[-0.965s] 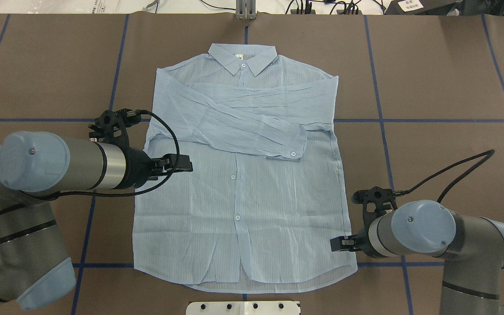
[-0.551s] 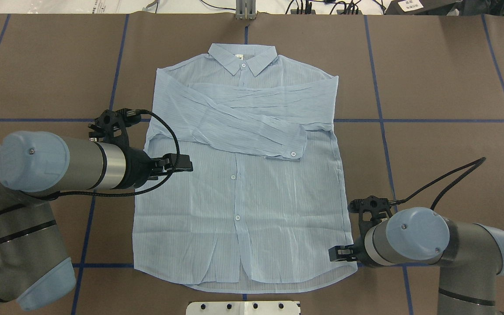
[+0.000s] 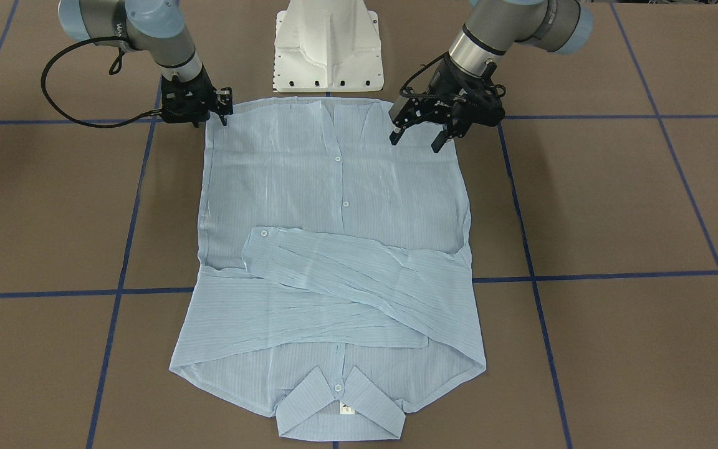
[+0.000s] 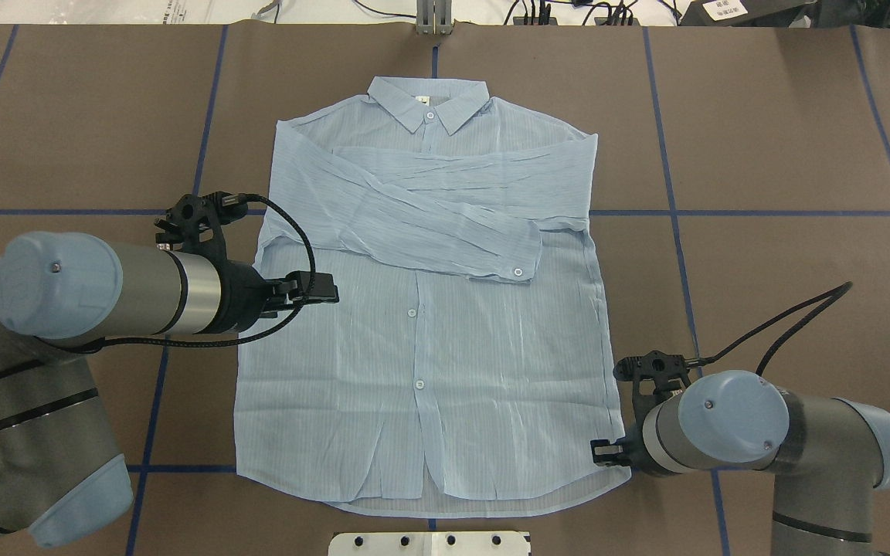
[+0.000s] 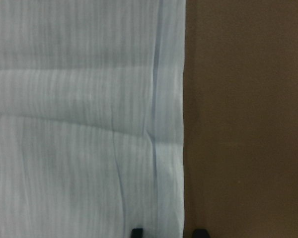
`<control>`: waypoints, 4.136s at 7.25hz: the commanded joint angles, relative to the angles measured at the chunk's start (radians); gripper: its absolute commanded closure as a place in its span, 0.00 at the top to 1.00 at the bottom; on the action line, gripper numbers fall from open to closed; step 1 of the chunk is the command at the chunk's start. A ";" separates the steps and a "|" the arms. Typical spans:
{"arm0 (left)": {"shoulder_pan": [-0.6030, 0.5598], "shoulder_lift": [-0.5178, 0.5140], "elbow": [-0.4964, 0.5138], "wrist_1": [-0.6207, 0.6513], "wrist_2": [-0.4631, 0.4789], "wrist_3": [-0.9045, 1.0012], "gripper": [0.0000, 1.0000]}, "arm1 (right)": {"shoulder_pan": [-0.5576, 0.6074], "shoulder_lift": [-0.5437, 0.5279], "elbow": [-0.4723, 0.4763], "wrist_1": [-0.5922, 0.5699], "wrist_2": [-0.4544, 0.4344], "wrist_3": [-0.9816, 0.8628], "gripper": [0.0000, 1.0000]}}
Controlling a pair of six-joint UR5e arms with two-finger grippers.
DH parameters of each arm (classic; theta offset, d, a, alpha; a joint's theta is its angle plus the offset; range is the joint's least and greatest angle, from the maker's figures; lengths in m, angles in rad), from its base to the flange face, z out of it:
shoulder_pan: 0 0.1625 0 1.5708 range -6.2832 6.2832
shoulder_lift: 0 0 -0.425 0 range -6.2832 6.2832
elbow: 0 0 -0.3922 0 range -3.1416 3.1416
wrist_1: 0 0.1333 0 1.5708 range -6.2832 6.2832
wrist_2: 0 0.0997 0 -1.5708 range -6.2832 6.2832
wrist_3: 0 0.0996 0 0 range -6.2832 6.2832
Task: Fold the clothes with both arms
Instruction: 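Move the left gripper to the shirt side while the right gripper lowers, then grasp both side edges near the hem with the left and right grippers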
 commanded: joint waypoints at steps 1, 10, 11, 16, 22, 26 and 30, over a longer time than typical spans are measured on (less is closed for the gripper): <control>0.000 0.001 0.006 0.000 0.000 0.000 0.99 | 0.002 0.004 0.009 0.001 0.008 0.001 0.00; 0.276 0.244 -0.013 0.000 0.069 -0.185 0.90 | 0.014 0.033 0.069 0.011 -0.056 0.041 0.00; 0.282 0.244 -0.013 0.000 0.069 -0.187 0.81 | 0.017 0.033 0.070 0.011 -0.056 0.041 0.00; 0.290 0.216 -0.002 0.044 0.071 -0.192 0.22 | 0.032 0.031 0.067 0.011 -0.050 0.041 0.00; 0.226 0.228 -0.114 0.189 0.020 -0.098 0.00 | 0.097 0.033 0.067 0.013 -0.035 0.026 0.00; 0.203 0.224 -0.111 0.193 0.018 -0.092 0.00 | 0.127 0.041 0.088 0.014 -0.003 0.026 0.00; 0.115 0.215 -0.111 0.192 -0.049 -0.012 0.00 | 0.182 0.042 0.119 0.014 0.039 0.026 0.00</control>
